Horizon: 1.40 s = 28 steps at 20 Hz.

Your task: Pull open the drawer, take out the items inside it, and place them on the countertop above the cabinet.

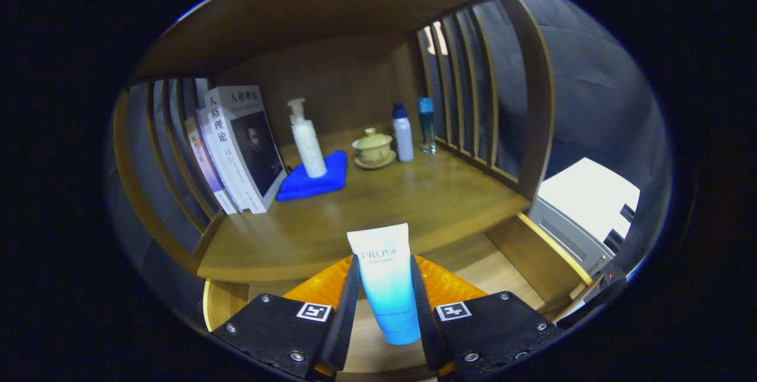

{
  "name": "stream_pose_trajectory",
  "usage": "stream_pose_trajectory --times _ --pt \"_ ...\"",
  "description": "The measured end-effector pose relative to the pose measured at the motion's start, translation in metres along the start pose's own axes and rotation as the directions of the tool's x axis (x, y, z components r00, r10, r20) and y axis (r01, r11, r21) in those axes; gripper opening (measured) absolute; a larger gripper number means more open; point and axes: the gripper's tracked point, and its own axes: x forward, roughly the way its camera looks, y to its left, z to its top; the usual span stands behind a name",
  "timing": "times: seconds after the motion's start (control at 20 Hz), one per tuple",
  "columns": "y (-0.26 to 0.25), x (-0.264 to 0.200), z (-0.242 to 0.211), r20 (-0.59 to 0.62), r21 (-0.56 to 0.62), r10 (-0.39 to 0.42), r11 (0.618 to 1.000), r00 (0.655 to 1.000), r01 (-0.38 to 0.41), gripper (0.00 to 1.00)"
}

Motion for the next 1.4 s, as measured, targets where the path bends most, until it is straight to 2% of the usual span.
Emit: stream_pose_trajectory --times 0.2,0.45,0.85,1.1,1.25,1.4 --pt "0.006 0.015 0.039 0.072 -0.023 0.017 1.0 0.997 -0.015 0.5" --pt "0.01 0.044 0.065 0.1 -0.069 0.045 0.997 0.994 -0.038 0.5" --pt "0.003 0.097 0.045 -0.009 -0.088 0.06 0.994 0.998 -0.061 0.5" --pt "0.001 0.111 0.038 -0.019 -0.074 0.102 0.992 0.995 -0.103 0.54" --pt "-0.002 0.111 0.045 0.026 -0.08 0.125 0.989 0.992 -0.123 0.65" --pt "0.0 0.097 0.054 0.081 -0.092 0.153 0.985 0.985 -0.146 0.95"
